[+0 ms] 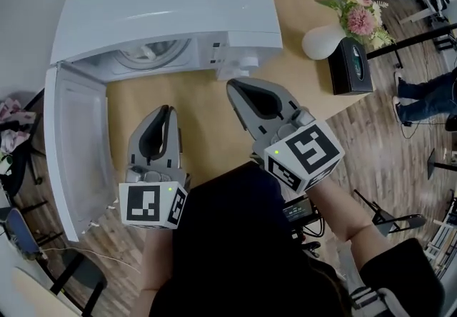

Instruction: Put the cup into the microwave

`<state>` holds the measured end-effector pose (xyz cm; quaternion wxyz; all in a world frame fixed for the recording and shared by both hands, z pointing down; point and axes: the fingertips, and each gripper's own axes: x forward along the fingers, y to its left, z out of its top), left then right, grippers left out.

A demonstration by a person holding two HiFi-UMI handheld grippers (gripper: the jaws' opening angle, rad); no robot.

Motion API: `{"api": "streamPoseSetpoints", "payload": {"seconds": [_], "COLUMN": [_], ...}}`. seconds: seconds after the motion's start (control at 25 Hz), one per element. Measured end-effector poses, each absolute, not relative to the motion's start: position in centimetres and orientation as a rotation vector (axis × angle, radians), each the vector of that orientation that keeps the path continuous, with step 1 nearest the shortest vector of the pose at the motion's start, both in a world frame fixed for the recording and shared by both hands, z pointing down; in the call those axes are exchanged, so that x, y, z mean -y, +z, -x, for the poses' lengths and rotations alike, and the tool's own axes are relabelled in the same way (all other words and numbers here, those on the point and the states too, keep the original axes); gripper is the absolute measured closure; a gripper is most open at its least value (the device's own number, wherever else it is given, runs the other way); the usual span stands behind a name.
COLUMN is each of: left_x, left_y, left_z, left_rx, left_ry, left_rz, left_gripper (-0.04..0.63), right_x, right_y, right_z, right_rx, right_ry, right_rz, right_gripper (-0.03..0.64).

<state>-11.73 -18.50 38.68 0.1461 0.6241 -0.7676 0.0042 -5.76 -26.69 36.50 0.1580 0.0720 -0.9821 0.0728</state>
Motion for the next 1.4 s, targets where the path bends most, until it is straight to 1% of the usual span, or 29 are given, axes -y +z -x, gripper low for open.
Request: {"api": "streamPoseSetpoints", "payload": {"seconds": [0.28,0.56,1.4], "left_x": [18.1,17.7,17.1], "left_y": [39.2,39.4,40.3], "left_z": [11.3,11.5,11.4], "left_rx": [2.214,2.228,2.218], "left_ry": [0.018,0.008,-0.016], "left_rz": [-1.777,-1.758,-1.73], "left_gripper": [0.588,0.588,0.588], "right_x": [26.9,26.2,24.8], "right_y": [37.3,37.9,38.8], "right_z": [5.1,5.5,6.2], "right_rx": [2.805,2.793,2.75], "right_ry": [0.297,0.24,0.224], "right_rz": [-0.233,-0.208,-0.168], "right_gripper": [0.624,0.624,0.624]}}
